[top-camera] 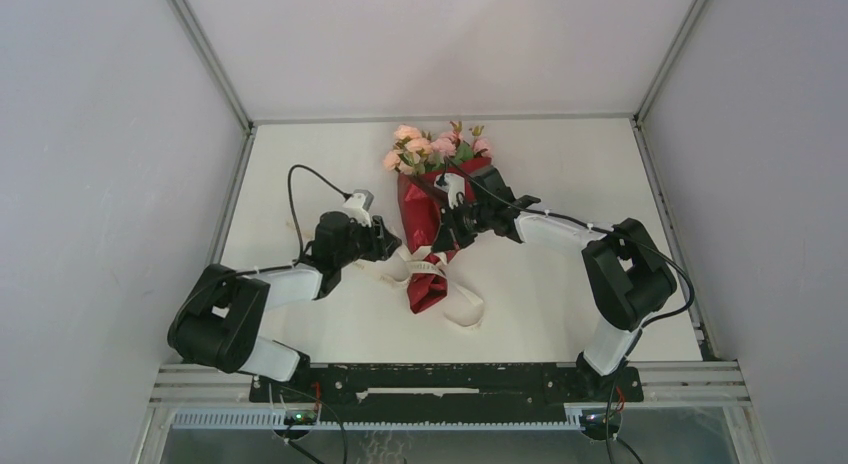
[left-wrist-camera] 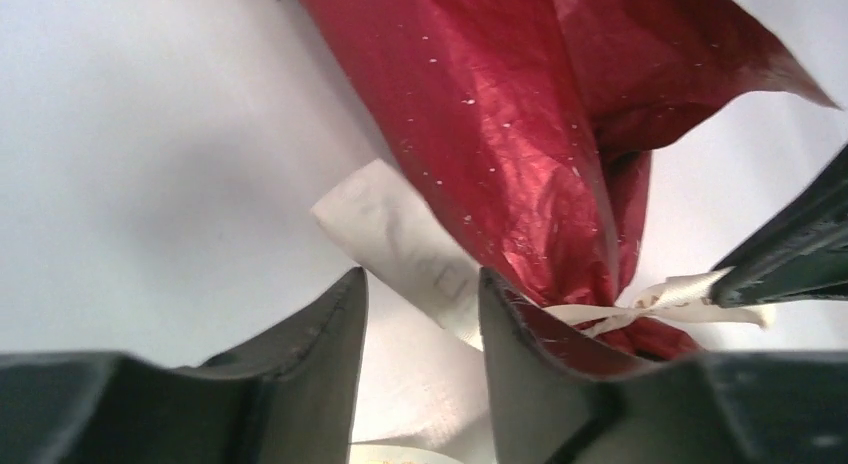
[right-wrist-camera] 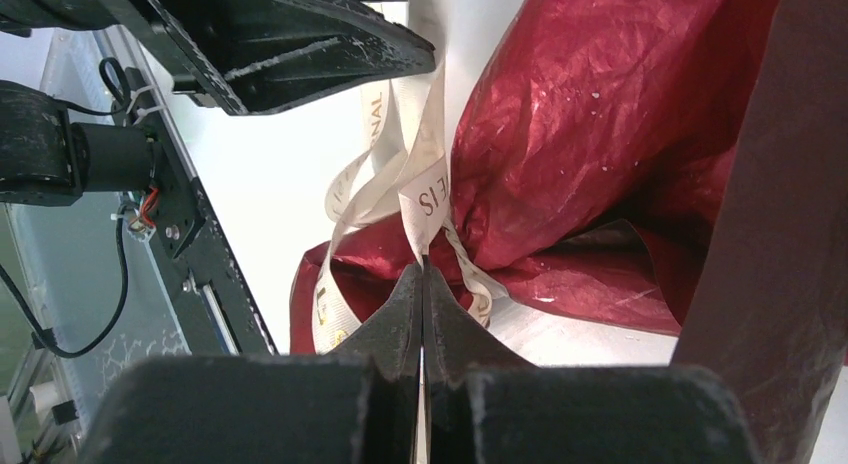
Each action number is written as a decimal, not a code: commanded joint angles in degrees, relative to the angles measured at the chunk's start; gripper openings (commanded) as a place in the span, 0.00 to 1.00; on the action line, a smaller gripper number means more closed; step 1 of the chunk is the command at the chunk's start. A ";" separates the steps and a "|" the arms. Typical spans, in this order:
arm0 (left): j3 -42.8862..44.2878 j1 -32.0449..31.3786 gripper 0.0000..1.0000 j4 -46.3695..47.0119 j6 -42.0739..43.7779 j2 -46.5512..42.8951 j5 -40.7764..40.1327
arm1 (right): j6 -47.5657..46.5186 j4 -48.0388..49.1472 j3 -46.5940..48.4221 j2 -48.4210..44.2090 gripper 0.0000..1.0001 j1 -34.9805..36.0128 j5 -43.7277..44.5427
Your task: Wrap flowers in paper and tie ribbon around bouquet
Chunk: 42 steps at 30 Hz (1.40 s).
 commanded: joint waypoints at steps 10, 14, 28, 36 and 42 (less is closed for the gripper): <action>-0.87 0.25 0.63 -5.60 -5.94 -12.59 -8.14 | 2.10 3.98 0.07 -1.89 0.00 -0.18 -1.29; -0.76 0.29 0.68 -12.51 -5.41 -19.33 -8.89 | 2.23 4.25 0.08 -1.75 0.00 0.04 -1.17; 7.17 -4.43 0.57 -25.08 56.50 -10.30 33.83 | 2.87 4.99 0.08 -1.57 0.00 0.11 -1.29; 10.14 -7.66 0.30 -23.27 48.55 -4.29 30.80 | 3.61 5.01 0.07 -1.52 0.00 -0.04 -2.23; 12.60 -8.95 0.08 -21.45 42.01 -0.85 24.64 | 5.60 5.48 0.04 -2.60 0.00 0.03 -2.64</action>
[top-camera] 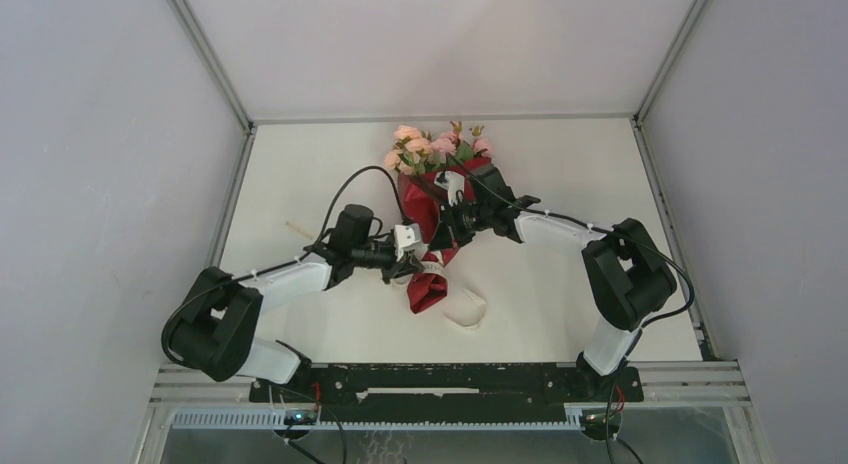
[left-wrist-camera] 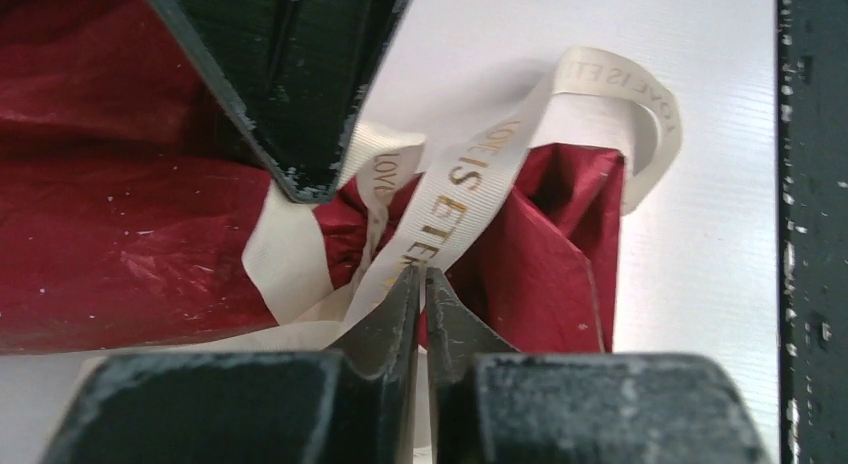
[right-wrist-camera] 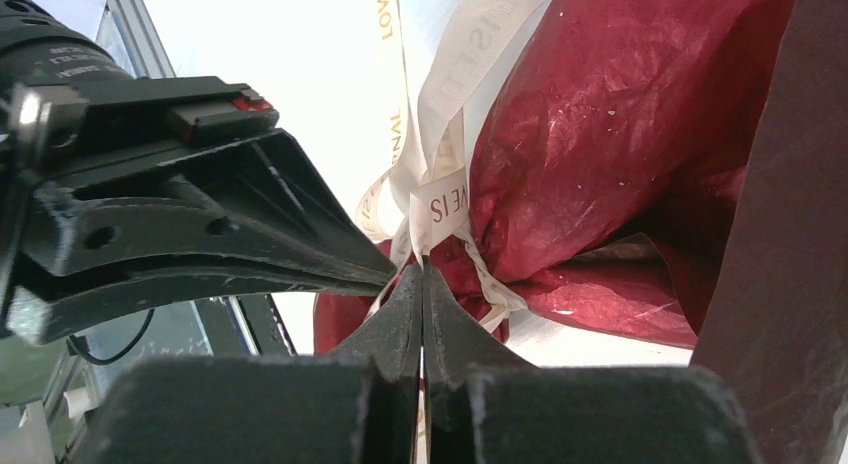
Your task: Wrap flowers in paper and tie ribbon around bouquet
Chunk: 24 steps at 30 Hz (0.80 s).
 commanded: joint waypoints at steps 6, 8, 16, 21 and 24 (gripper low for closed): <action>3.29 -1.45 0.12 10.24 -11.38 3.83 -12.92 | 3.10 1.81 0.03 -3.17 0.00 1.20 -0.89; 2.11 -1.46 0.14 11.94 -11.89 3.16 -14.29 | 3.10 1.06 0.02 -3.59 0.00 1.39 -0.29; 0.29 -0.19 0.30 4.26 -6.52 -4.66 -2.45 | 3.10 -0.14 0.06 -3.90 0.00 1.27 0.64; 5.33 3.14 0.50 -1.91 -2.54 -3.55 3.32 | 2.98 0.05 0.05 -4.31 0.00 1.13 -0.05; 5.88 3.15 0.60 2.49 -1.67 -1.59 1.20 | 2.70 -0.24 0.06 -4.45 0.00 1.26 -0.35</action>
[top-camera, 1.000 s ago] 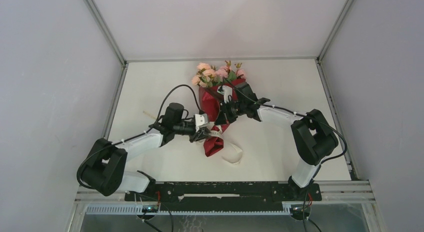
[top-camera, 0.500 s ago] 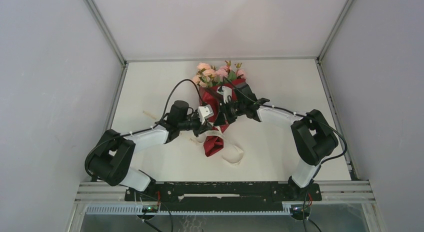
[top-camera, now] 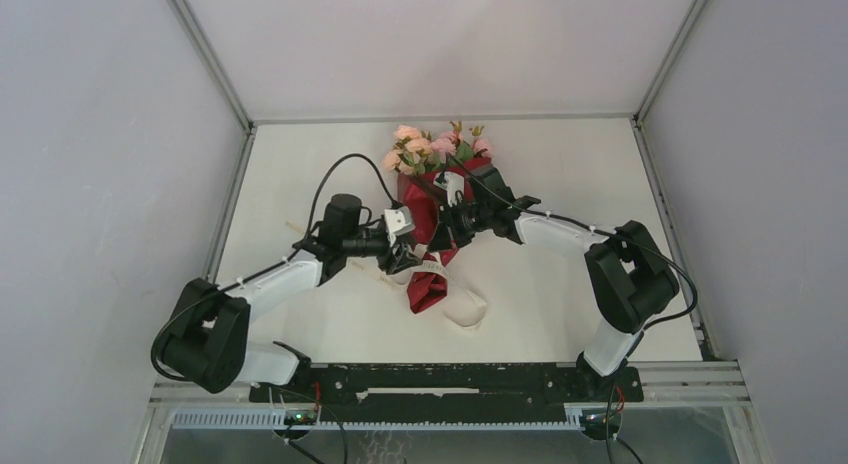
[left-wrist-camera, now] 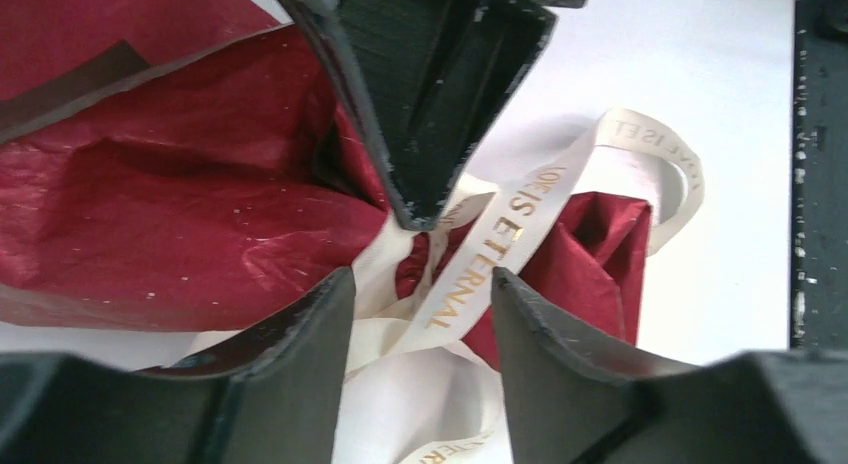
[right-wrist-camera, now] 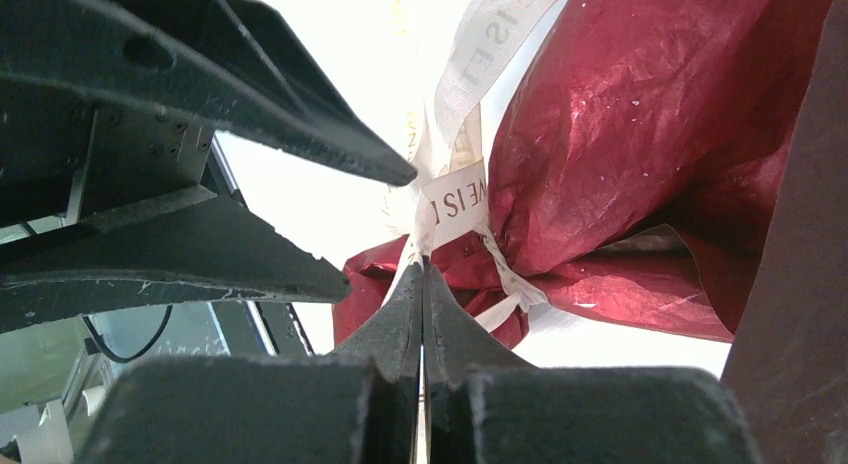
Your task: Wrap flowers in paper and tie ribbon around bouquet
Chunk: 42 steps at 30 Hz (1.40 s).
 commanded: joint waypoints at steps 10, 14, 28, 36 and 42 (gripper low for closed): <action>4.88 -1.81 0.68 5.01 12.79 6.81 -3.16 | -0.09 -0.25 0.12 -3.63 0.00 0.15 -2.76; 4.49 -1.88 0.60 5.67 14.03 7.26 -2.69 | -0.36 -0.65 0.12 -3.58 0.00 0.10 -3.49; 1.96 -1.87 0.00 6.17 26.23 4.94 2.75 | -0.60 -2.61 5.39 0.18 0.32 -6.12 -3.51; 1.63 -1.86 0.00 1.70 30.56 3.58 4.63 | -2.63 -8.24 12.04 9.23 0.29 -3.63 -9.63; 1.61 -1.80 0.00 1.30 30.80 3.54 4.66 | -5.16 -10.33 15.17 13.45 0.28 -2.52 -15.15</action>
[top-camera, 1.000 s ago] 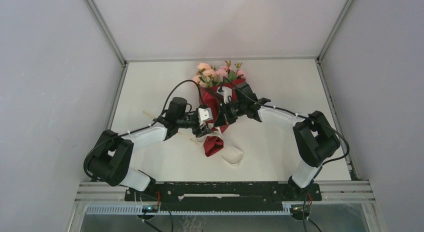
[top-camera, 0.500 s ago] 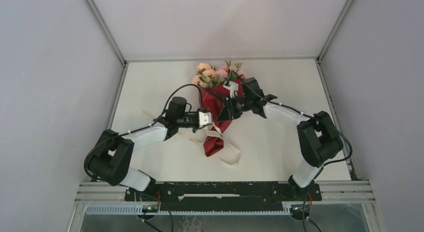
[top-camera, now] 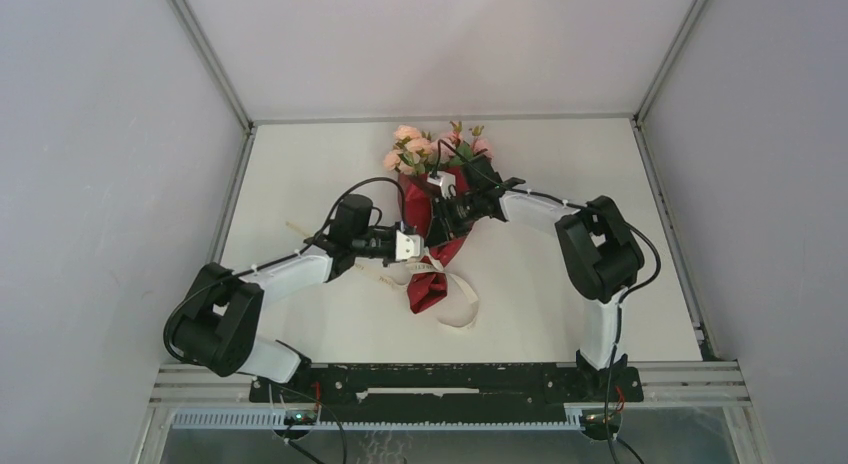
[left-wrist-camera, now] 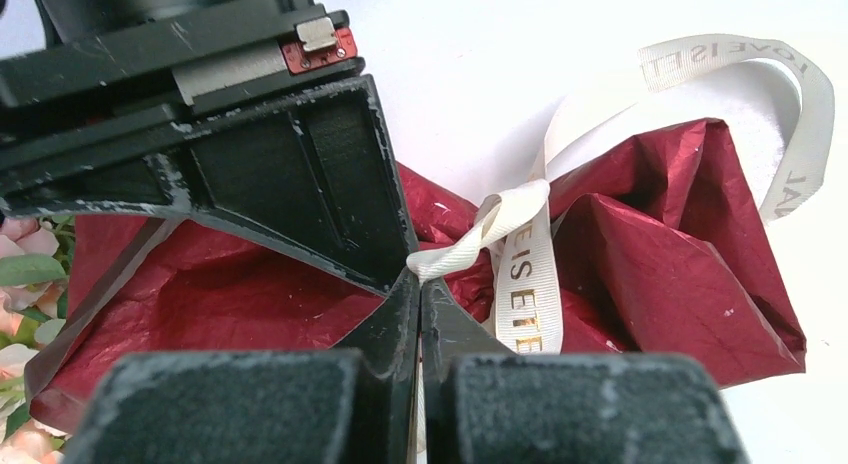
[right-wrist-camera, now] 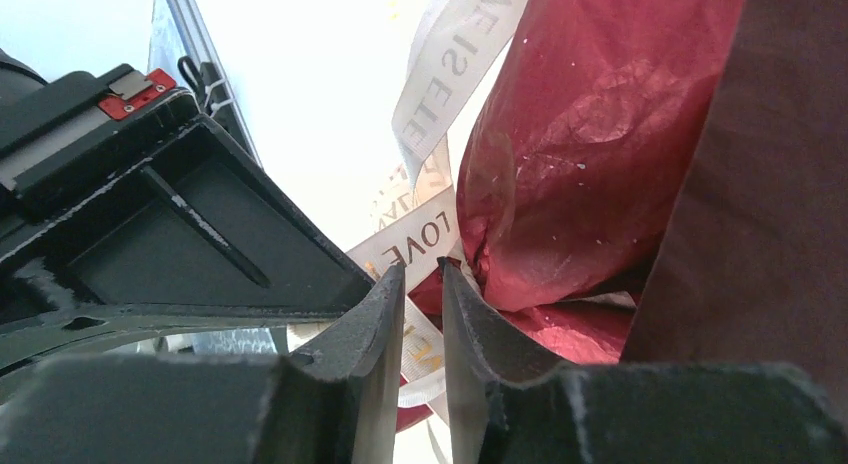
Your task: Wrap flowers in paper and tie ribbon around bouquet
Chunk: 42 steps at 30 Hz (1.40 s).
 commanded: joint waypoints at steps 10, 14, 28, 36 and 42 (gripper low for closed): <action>-0.50 0.28 0.00 -5.60 11.19 -2.04 2.43 | -7.49 -5.10 3.06 3.25 0.34 1.58 -10.35; -0.55 0.35 0.00 -6.48 13.65 -1.95 2.11 | -7.31 -3.58 3.11 3.62 0.42 1.97 -10.91; -1.21 0.98 0.00 -10.20 17.98 -2.47 2.81 | -6.53 -0.74 3.06 4.71 0.50 3.28 -13.47; -1.16 0.98 0.00 -10.23 17.95 -2.24 2.59 | -7.06 -2.05 3.07 6.74 0.39 4.83 -11.19; -1.21 1.21 0.00 -10.37 18.14 -2.71 1.48 | -7.14 -2.17 3.06 4.86 0.02 3.60 -9.68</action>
